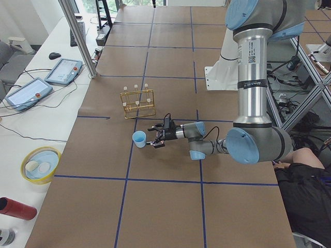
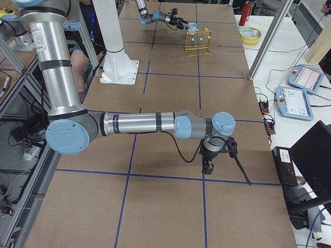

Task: Hang cup on cup holder
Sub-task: 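Move the left gripper in toward the light blue cup's side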

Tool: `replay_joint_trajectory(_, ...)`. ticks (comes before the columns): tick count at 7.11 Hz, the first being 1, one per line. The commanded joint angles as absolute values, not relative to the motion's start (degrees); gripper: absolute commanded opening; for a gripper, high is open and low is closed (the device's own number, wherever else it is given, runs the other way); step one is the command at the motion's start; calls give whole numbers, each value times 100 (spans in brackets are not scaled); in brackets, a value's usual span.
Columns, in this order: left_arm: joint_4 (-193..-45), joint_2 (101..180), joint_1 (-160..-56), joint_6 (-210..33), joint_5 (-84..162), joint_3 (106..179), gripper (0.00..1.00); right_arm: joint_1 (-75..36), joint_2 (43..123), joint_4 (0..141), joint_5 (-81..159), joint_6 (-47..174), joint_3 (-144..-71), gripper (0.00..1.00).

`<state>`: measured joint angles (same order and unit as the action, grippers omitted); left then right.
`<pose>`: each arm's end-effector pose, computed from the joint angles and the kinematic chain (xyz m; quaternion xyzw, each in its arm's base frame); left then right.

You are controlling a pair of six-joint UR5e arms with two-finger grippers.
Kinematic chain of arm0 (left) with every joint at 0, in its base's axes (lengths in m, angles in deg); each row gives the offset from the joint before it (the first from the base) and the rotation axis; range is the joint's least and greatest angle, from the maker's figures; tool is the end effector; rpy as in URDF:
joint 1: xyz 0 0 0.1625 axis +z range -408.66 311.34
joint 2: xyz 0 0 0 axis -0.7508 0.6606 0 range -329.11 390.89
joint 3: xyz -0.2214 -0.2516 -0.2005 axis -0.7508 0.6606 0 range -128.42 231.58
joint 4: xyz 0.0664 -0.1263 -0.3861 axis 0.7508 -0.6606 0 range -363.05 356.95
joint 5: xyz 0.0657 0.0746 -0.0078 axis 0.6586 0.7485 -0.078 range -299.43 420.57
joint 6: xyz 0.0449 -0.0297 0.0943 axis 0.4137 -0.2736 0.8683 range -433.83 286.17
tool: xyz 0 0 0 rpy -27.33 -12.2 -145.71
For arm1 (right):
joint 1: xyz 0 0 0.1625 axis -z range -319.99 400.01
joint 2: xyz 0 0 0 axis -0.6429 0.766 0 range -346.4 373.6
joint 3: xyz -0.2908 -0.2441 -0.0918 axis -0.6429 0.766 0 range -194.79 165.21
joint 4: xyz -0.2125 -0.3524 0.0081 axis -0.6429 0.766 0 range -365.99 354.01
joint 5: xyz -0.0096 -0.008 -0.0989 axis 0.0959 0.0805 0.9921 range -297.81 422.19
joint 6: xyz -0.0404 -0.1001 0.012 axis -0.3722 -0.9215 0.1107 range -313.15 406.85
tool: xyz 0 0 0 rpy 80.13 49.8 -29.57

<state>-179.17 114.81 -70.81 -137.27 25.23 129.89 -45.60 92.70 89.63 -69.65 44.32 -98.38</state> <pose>0.3096 -0.3656 0.6003 0.5518 0.2979 -0.2294 0.7444 0.0178 -0.5631 0.5985 -0.0150 -0.3568 -0.0528 0.9325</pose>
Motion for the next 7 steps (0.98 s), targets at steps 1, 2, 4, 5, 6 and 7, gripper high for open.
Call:
replay_joint_trajectory(1,-17910,11553,-7037,-13738,2454,12937,100,-4560,9270,8963,-6965,4430,-9838,100)
replay_joint_trajectory(2,-17910,11562,-7063,-13729,2332,12893,100,-4560,9270,8963,-6965,4430,-9838,100)
replay_joint_trajectory(4,-17892,11562,-7342,-13729,2034,12884,100,-4551,9270,8963,-6965,4430,-9838,100)
replay_joint_trajectory(5,-17875,11605,-7440,-13729,1954,12858,100,-4560,9270,8963,-6965,4430,-9838,100)
replay_joint_trajectory(6,-17875,11789,-7502,-13729,1892,12649,100,-4560,9270,8963,-6965,4439,-9838,100)
replay_joint_trajectory(7,-17875,11921,-7546,-13729,1874,12516,100,-4560,9270,8963,-6965,4430,-9838,100)
